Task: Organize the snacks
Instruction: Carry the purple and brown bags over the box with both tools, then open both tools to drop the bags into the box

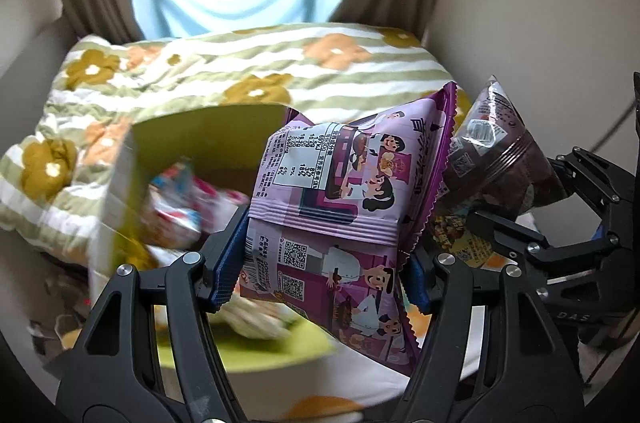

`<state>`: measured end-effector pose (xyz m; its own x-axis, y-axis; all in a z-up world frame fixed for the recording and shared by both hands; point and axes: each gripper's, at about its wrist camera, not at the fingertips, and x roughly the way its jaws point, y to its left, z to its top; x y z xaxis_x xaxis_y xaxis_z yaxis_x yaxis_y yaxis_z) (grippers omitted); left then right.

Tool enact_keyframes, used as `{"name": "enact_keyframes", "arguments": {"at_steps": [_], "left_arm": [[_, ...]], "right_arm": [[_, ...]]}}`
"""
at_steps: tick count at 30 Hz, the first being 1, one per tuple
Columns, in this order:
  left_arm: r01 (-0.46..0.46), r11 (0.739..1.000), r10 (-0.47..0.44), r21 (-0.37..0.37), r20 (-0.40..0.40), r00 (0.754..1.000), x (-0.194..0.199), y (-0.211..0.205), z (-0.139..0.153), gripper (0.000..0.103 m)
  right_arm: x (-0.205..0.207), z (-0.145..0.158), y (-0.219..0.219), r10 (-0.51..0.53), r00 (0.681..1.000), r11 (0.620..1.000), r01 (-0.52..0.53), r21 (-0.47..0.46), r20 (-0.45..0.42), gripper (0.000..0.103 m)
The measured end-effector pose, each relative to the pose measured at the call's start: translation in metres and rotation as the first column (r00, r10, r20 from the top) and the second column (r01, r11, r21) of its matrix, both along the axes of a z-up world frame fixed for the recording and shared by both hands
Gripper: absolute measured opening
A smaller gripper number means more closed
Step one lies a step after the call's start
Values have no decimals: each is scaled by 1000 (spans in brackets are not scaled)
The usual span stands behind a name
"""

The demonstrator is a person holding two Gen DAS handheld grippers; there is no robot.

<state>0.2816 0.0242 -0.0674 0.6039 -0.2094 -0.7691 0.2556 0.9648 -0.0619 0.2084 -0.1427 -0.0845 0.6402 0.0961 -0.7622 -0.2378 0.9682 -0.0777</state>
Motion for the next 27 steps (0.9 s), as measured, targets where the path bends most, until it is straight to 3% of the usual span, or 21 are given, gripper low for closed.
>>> {"name": "enact_keyframes", "arguments": {"at_steps": [7, 15, 17, 19, 20, 27], "left_arm": [[-38, 999, 39, 38, -14, 999, 64, 75, 0, 63], [-43, 995, 51, 88, -92, 994, 134, 121, -43, 64], [-35, 994, 46, 103, -103, 994, 144, 125, -54, 69], [-33, 993, 47, 118, -116, 992, 148, 127, -62, 99], [-40, 991, 54, 125, -114, 992, 148, 127, -64, 103], [-88, 989, 101, 116, -115, 988, 129, 142, -69, 102]], "right_arm": [[65, 3, 56, -4, 1000, 1000, 3, 27, 14, 68], [124, -14, 88, -59, 997, 997, 61, 38, -41, 68], [133, -20, 93, -70, 996, 997, 72, 35, -56, 68], [143, -26, 97, -82, 994, 996, 84, 29, -73, 68], [145, -28, 99, -86, 993, 996, 88, 27, -78, 68], [154, -41, 104, -86, 993, 994, 80, -71, -86, 68]]}}
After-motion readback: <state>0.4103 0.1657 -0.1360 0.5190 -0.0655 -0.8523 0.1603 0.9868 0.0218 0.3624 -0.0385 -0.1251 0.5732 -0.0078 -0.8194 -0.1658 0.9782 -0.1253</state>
